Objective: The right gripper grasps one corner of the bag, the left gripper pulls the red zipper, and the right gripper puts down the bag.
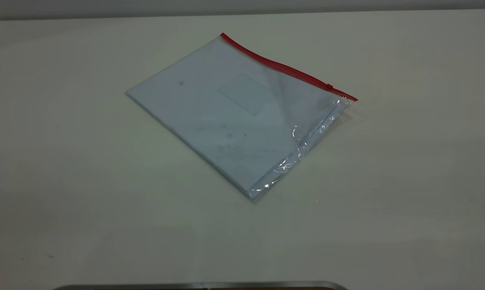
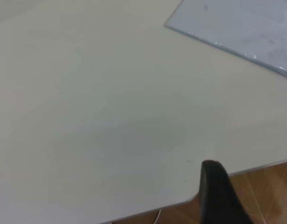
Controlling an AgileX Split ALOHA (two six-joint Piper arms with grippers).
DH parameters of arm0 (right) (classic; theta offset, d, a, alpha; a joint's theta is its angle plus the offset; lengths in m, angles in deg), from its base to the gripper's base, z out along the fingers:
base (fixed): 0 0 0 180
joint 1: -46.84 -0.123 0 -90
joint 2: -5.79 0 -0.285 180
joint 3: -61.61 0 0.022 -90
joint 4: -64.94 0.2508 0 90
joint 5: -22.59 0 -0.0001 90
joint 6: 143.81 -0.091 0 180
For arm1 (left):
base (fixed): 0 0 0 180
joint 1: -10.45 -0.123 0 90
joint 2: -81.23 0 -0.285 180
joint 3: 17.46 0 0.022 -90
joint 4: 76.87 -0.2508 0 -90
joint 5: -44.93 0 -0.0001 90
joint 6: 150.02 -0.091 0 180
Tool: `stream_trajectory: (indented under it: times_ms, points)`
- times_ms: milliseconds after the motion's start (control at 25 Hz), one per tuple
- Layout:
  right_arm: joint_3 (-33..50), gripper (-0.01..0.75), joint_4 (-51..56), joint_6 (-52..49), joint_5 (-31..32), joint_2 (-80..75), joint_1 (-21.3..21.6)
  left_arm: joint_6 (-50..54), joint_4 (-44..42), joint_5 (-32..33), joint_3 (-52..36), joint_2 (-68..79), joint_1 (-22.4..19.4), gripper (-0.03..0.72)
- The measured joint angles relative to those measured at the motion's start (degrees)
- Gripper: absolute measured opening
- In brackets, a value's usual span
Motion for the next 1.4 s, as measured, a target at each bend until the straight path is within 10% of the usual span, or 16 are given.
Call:
stream_trajectory:
  times_ms: [840, 1400]
  points:
    - [-0.05, 0.377, 9.75, 3.52, -2.94, -0.51, 0.0, 5.37, 1.48, -2.98, 1.51, 0.13, 0.0, 0.424]
    - [-0.05, 0.49, 32.1, 28.49, -32.84, -46.0, 0.0, 0.56, 2.41, -30.35, 12.17, 40.39, 0.0, 0.478]
